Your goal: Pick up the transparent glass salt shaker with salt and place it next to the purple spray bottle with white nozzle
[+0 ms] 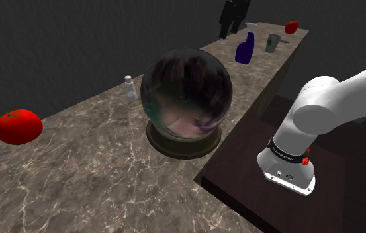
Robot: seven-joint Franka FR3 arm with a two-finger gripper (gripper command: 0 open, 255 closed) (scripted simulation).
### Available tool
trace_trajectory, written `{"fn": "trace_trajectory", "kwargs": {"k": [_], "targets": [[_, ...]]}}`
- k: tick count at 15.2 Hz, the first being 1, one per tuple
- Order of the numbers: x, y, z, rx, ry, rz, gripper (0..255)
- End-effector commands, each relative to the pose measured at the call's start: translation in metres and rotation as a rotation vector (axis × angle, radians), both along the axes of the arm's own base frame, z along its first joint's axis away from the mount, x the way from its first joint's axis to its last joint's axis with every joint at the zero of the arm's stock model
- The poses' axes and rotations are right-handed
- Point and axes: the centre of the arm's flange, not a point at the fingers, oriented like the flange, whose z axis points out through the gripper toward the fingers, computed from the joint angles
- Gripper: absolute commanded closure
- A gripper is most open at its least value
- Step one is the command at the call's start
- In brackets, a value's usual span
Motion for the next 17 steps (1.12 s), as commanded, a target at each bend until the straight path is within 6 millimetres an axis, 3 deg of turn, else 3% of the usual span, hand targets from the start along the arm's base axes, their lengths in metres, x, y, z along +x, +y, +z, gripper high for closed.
{"fn": "trace_trajectory", "kwargs": {"k": [1, 17], "targets": [[0.000, 0.000, 0.000, 0.000, 0.000, 0.000, 0], [0.140, 0.098, -0.106, 0.063, -0.055, 0.017, 0]]}}
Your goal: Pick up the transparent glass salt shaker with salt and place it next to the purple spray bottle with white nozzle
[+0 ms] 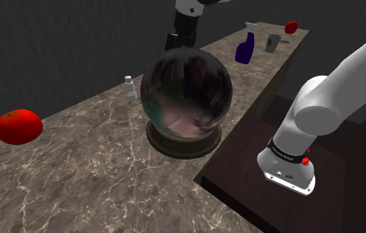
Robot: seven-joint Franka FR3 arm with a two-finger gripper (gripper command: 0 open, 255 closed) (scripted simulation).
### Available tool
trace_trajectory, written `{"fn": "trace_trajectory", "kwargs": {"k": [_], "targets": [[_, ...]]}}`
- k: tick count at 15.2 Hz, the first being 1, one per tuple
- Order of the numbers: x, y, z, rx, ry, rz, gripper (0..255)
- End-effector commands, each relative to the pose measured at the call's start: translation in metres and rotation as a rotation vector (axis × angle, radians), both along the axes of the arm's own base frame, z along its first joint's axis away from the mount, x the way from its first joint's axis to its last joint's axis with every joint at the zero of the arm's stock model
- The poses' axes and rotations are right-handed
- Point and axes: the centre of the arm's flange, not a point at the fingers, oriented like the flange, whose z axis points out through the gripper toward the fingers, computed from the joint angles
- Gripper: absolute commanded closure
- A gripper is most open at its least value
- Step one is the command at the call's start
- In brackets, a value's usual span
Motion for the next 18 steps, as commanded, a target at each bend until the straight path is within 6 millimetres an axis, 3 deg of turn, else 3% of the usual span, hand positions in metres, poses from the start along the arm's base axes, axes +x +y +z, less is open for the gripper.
{"fn": "trace_trajectory", "kwargs": {"k": [1, 15, 18], "targets": [[0.017, 0.011, -0.013, 0.008, -0.008, 0.002, 0], [0.143, 0.104, -0.093, 0.063, -0.056, 0.017, 0], [0.148, 0.108, -0.105, 0.064, -0.057, 0.017, 0]]}}
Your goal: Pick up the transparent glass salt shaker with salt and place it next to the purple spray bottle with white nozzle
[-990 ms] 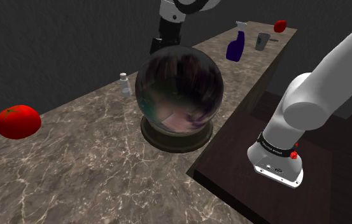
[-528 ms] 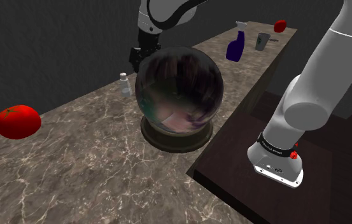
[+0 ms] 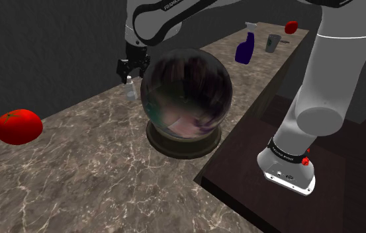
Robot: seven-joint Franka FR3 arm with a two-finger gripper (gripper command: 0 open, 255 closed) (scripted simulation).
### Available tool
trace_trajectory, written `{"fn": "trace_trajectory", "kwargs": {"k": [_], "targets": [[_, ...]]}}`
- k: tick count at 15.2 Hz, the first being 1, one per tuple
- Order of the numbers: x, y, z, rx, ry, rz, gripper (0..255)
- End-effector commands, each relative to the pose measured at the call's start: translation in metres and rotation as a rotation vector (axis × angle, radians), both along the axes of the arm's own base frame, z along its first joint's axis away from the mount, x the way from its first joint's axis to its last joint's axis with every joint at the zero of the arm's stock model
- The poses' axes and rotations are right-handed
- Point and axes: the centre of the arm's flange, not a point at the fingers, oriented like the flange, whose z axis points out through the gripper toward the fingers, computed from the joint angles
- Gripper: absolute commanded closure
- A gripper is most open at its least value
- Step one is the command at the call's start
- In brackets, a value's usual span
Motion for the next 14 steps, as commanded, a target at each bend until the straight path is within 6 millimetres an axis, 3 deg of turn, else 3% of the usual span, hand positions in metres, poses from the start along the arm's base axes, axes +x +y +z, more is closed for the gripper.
{"fn": "trace_trajectory", "kwargs": {"k": [1, 5, 13, 14], "targets": [[0.004, 0.003, -0.010, 0.001, -0.001, 0.000, 0], [0.009, 0.006, -0.033, 0.001, -0.001, 0.000, 0], [0.009, 0.006, -0.033, 0.001, -0.001, 0.000, 0], [0.009, 0.006, -0.033, 0.001, -0.001, 0.000, 255]]}}
